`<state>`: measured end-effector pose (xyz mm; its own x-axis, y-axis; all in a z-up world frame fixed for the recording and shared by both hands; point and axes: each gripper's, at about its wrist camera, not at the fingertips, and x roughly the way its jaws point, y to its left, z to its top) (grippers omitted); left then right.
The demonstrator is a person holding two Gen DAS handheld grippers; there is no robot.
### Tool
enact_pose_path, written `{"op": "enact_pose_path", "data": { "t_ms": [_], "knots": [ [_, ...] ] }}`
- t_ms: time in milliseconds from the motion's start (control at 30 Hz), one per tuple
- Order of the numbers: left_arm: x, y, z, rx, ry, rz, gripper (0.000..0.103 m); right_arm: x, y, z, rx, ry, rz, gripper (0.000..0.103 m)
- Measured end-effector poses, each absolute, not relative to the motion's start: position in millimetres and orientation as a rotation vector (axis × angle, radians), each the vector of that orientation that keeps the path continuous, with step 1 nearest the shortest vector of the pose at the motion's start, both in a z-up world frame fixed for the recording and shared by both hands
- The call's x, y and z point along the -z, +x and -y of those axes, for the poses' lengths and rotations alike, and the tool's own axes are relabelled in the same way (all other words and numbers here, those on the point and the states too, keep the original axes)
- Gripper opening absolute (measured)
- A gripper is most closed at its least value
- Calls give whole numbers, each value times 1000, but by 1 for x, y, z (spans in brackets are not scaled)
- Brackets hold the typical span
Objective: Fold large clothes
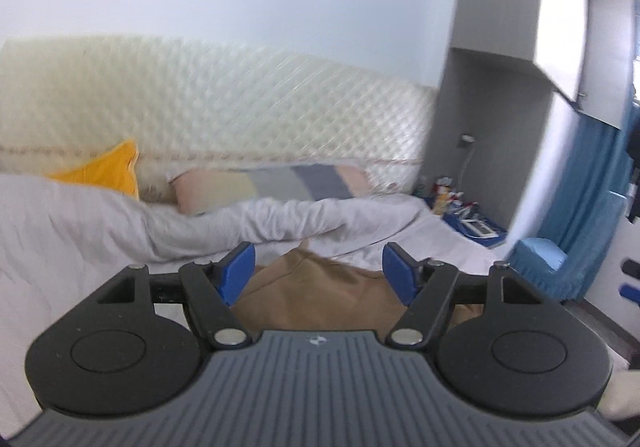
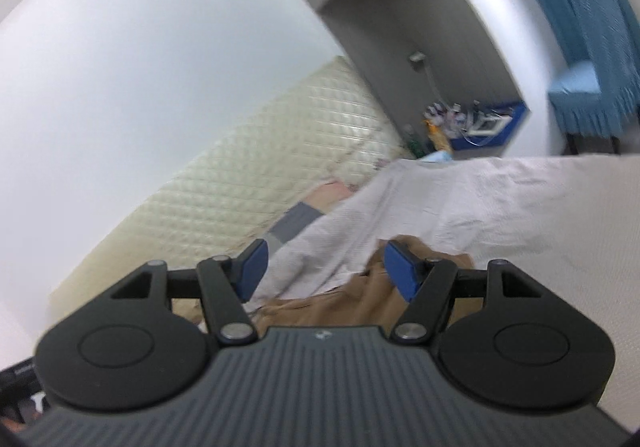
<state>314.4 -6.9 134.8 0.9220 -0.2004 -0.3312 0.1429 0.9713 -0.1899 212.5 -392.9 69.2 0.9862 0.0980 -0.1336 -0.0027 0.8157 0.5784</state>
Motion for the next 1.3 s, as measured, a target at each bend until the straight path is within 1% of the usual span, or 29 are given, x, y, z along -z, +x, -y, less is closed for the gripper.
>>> {"op": "enact_pose_path", "data": {
  "t_ms": [167,300,433,600,700,1033,1300],
  "knots": [
    [-165,241,17,211,-123,-333,75,-109,157,344,-79,417,-154,68],
    [-172,190,20,214,-100,-328,75,-120,118,314,-143,340,-138,68],
    [-165,147,24,234,-64,-322,75,-117,88,287,-148,281,-155,68],
    [-147,104,30,272,-36,-316,75,-96,64,263,-160,238,-162,68],
    [-132,91,29,323,-64,-323,75,-80,52,254,-148,232,-164,68],
    [-65,87,31,347,-69,-342,75,-10,51,231,-103,166,-233,68],
    [-23,96,26,328,-75,-372,75,28,62,229,-70,152,-285,68]
  ]
}}
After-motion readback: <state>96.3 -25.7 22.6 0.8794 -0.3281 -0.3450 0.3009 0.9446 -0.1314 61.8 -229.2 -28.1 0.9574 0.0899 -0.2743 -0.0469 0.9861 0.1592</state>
